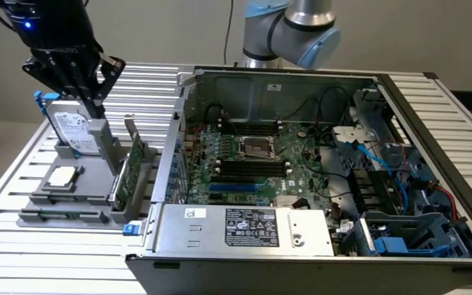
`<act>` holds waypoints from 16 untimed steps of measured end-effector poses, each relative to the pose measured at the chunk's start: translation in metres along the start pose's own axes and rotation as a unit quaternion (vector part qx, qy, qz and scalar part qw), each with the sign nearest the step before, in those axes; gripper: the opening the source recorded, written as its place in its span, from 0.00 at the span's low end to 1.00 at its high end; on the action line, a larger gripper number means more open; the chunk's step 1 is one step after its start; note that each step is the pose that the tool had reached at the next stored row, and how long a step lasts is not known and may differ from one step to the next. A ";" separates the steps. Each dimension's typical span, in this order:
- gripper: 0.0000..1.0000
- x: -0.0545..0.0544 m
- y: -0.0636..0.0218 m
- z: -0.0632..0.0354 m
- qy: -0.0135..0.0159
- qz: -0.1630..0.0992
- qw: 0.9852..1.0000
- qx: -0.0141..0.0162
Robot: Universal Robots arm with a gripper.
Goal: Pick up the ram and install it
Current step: 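Reach for the ram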
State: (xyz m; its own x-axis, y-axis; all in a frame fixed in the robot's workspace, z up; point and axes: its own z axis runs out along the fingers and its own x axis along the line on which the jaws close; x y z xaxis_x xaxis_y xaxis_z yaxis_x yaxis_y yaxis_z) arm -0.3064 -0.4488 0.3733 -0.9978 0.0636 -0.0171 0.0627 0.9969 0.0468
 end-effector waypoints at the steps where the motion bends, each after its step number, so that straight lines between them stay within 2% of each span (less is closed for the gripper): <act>1: 0.11 0.002 -0.0009 0.0004 0.000 0.000 1.000 0.000; 5: 0.11 0.010 -0.0048 0.0025 0.001 0.000 1.000 0.000; 16: 0.11 0.036 -0.0163 0.0119 0.007 0.000 1.000 0.000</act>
State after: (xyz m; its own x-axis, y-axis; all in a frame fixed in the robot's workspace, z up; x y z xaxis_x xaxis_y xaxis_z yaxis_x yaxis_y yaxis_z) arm -0.3433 -0.4623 0.3601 -0.9980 0.0628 -0.0030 0.0626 0.9970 0.0458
